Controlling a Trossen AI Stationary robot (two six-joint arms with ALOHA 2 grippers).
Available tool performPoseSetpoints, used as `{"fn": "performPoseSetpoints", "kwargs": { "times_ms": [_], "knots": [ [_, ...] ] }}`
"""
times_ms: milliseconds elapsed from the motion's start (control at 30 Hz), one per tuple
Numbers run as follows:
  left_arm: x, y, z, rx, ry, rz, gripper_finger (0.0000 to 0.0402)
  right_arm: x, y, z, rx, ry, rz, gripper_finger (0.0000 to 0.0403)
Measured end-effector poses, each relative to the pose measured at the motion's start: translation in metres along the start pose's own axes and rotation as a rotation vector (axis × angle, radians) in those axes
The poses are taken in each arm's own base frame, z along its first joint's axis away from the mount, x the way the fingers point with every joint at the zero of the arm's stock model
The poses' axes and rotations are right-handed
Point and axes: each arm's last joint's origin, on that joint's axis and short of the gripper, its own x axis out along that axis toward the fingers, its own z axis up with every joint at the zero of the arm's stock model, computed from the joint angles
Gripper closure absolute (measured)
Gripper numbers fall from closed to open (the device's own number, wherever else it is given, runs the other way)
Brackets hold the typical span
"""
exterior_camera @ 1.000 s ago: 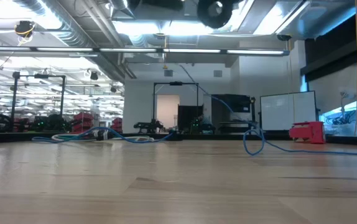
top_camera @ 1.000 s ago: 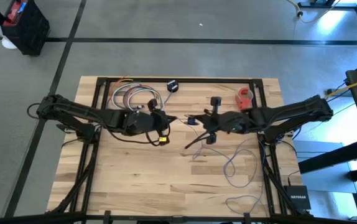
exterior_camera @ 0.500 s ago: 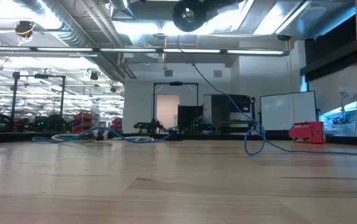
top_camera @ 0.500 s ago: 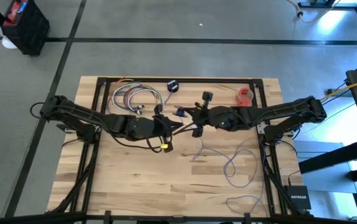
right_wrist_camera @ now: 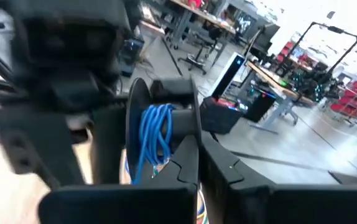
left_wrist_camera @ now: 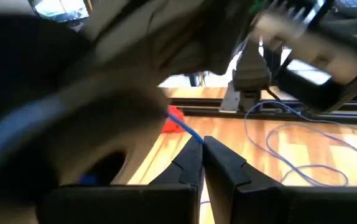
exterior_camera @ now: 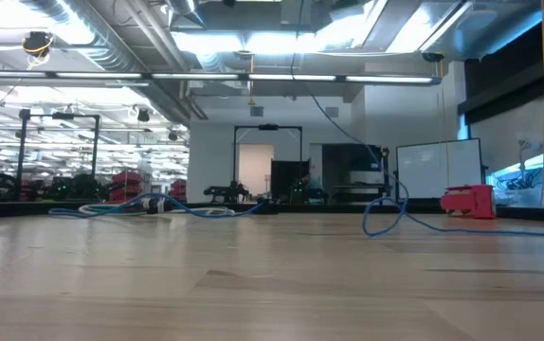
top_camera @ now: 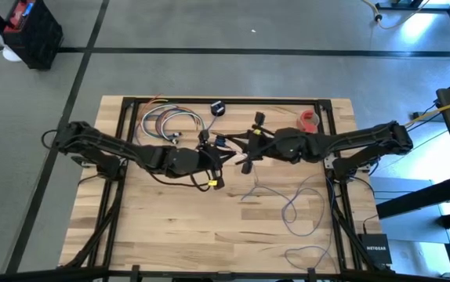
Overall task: Coil cords
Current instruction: Coil the blue wire onto the black spool
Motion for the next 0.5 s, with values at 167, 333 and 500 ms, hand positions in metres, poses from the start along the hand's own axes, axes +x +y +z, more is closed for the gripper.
{"fn": "performPoseSetpoints", "kwargs": {
  "times_ms": [167, 333, 500],
  "knots": [
    [0.0, 0.0, 0.001, 0.0, -0.005, -0.001, 0.0396, -0.018, -0.013, 0.013, 0.028, -0.064, 0.006, 0.0398],
    [0.0, 0.0, 0.001, 0.009, -0.002, -0.003, 0.0396, -0.037, -0.026, 0.024, 0.059, -0.131, -0.002, 0.0398],
    [0.003, 0.002, -0.003, 0.028, 0.018, 0.002, 0.0396, -0.051, -0.036, 0.032, 0.081, -0.176, -0.013, 0.0398]
  ]
}}
